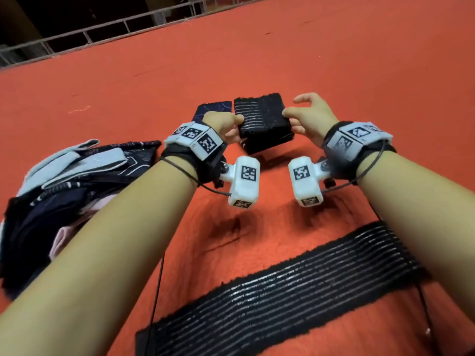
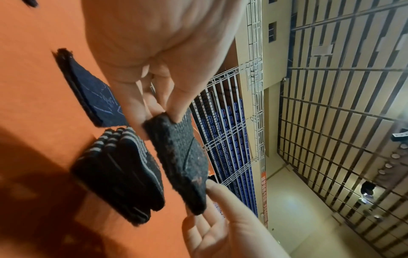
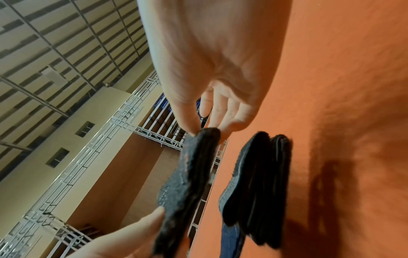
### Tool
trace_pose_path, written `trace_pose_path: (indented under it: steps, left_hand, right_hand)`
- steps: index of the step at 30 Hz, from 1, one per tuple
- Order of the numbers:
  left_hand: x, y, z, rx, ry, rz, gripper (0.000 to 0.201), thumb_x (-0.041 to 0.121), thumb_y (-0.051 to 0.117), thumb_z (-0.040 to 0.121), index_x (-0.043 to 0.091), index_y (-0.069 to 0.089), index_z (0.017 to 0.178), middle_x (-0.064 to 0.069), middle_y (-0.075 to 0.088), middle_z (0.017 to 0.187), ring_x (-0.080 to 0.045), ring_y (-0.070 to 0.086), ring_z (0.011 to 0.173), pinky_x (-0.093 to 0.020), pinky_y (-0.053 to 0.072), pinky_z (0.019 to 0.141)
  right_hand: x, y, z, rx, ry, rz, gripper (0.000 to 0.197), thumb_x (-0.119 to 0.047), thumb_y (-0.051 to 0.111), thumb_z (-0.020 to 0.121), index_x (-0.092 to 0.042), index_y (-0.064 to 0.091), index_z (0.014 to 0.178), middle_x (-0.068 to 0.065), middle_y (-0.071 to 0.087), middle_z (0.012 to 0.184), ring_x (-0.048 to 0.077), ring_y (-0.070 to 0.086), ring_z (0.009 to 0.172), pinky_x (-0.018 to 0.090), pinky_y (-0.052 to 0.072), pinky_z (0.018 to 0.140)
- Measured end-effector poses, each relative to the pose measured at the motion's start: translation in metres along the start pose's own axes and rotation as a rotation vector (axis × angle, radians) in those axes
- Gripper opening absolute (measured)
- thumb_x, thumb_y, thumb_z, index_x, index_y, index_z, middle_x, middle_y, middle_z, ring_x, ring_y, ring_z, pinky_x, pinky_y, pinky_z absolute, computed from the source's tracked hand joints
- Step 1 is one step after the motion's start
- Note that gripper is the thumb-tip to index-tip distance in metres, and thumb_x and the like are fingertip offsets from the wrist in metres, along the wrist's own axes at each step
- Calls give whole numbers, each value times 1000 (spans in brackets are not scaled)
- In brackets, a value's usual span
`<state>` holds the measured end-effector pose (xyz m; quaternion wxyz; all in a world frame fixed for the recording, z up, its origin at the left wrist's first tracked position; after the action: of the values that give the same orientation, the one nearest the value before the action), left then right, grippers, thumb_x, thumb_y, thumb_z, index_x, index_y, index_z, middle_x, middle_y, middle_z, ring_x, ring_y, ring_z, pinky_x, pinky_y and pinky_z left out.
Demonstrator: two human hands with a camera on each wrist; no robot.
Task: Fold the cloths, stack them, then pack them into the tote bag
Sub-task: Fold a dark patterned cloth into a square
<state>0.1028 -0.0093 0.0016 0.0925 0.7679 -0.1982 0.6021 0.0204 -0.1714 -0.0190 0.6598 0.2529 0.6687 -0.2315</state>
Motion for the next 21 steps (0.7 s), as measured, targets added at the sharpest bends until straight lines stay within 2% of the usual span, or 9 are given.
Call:
trace_pose_path:
  steps: [3, 5, 7, 9, 12, 14, 16, 18, 21]
  left_hand:
    - [0, 6, 19, 86, 9, 8, 12, 2, 59, 89, 4, 57, 77, -8, 61, 74, -8, 57, 35, -18, 46, 37]
    - [-3, 9, 31, 109, 15, 8, 13, 2, 62, 87, 3, 57, 75, -8, 61, 70, -10, 59, 40, -17, 46, 37]
    - [-7, 11, 40, 130, 20, -20, 14, -1, 63, 85, 5, 56, 74, -7, 61, 63, -11, 59, 42, -17, 46, 36]
    - [-10, 10, 50, 160, 51, -38, 13, -3, 64, 83, 7, 58, 78, -4, 61, 49, -13, 57, 45, -17, 47, 37]
    - [-12, 7, 57, 196, 91, -9, 15, 0, 65, 84, 13, 58, 89, -1, 59, 48, -12, 54, 45, -17, 46, 41]
    - [-15, 6, 61, 194, 55, 23, 16, 2, 66, 84, 13, 57, 76, 4, 54, 36, -11, 52, 44, -15, 44, 40]
    - [-20, 7, 61, 184, 8, 43, 28, 3, 65, 84, 13, 50, 62, 7, 46, 29, -9, 48, 46, -12, 38, 34]
    - [-25, 8, 59, 181, -10, 85, 28, 6, 66, 81, 13, 50, 59, 8, 47, 30, -8, 48, 40, -9, 31, 33]
    - [-27, 4, 52, 188, -9, 91, 26, 7, 65, 81, 12, 52, 58, 6, 51, 35, -7, 46, 29, -8, 33, 37]
  right_hand:
    - [-4, 3, 27, 53, -52, -138, 26, 1, 56, 81, -23, 50, 72, 3, 51, 67, 11, 45, 54, 21, 40, 51]
    - [-2, 5, 44, 84, -83, -227, 28, 0, 57, 80, -24, 55, 67, -2, 53, 64, 8, 47, 55, 19, 42, 52]
    - [5, 7, 59, 102, -102, -297, 22, -2, 58, 80, -21, 66, 74, -6, 54, 63, 6, 47, 56, 17, 42, 54]
    - [12, 8, 69, 113, -133, -361, 19, -6, 60, 80, -16, 73, 90, -6, 57, 66, 4, 47, 56, 16, 41, 57]
    - [20, 12, 74, 56, -186, -426, 19, -17, 64, 81, -16, 73, 98, -3, 63, 82, 7, 56, 72, 18, 45, 72]
    - [25, 14, 76, 2, -189, -422, 21, -21, 66, 81, -17, 73, 100, -4, 65, 87, 8, 58, 85, 22, 46, 81]
    - [29, 15, 76, -25, -184, -423, 20, -20, 66, 80, -18, 73, 99, -4, 66, 87, 9, 60, 87, 27, 49, 87]
    - [30, 16, 75, -31, -187, -435, 21, -17, 63, 81, -19, 73, 99, -2, 67, 89, 11, 61, 87, 29, 51, 89]
    - [26, 18, 69, -53, -173, -458, 26, -16, 57, 84, -19, 71, 105, 0, 69, 101, 10, 59, 93, 27, 48, 94]
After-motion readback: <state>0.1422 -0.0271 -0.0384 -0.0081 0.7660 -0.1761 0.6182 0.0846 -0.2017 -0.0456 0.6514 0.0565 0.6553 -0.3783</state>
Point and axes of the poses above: each hand's wrist, its own z-axis towards the middle knuckle, its own y-axis out of the palm, x = y × z, the point moved 5 cm from there along z, towards the middle knuckle
